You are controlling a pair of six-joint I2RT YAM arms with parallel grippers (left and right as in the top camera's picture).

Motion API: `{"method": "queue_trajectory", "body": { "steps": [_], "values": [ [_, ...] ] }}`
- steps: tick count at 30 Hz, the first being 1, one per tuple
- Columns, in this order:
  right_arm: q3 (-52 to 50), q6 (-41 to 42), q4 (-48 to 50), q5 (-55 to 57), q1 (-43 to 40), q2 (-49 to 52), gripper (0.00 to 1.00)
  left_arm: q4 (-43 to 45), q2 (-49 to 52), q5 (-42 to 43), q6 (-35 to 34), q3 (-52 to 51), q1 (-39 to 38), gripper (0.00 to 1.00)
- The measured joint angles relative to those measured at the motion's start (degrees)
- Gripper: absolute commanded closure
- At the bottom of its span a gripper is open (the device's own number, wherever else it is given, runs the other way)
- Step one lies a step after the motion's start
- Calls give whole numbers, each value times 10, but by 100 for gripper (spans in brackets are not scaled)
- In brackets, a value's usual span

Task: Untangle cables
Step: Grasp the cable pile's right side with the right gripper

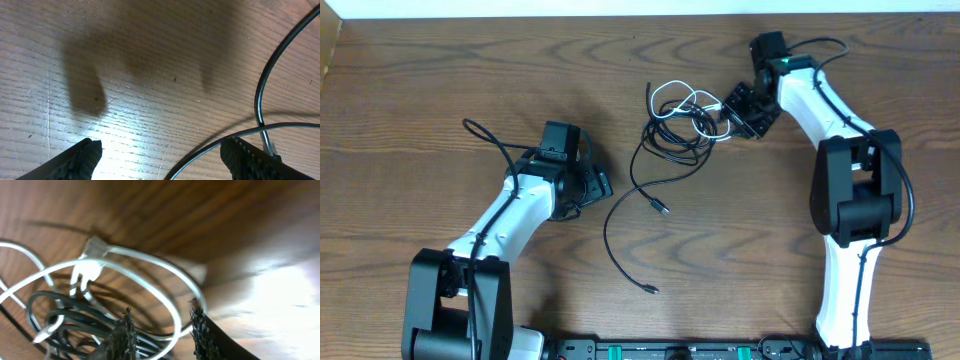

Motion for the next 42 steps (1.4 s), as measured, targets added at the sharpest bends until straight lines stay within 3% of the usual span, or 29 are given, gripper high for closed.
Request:
{"method": "queue_trajectory", "body": {
  "steps": [7, 24, 31, 38, 40, 42],
  "values": [
    [0, 15, -19, 3, 1, -12, 60, 0, 0, 0, 0, 0, 0, 18],
    [-34, 245, -11, 51, 31, -14, 73, 0, 0, 0, 0, 0, 0, 18],
    [-50, 291, 17, 39, 30, -22, 74, 0, 0, 0, 0, 0, 0, 18],
    [-54, 301, 33, -17, 30, -22, 85, 0, 0, 0, 0, 0, 0, 17],
    [-54, 302, 33, -27, 30, -22, 96, 0, 0, 0, 0, 0, 0, 17],
    [-54, 302, 33, -35, 30, -22, 98, 0, 0, 0, 0, 0, 0, 18]
  ]
}}
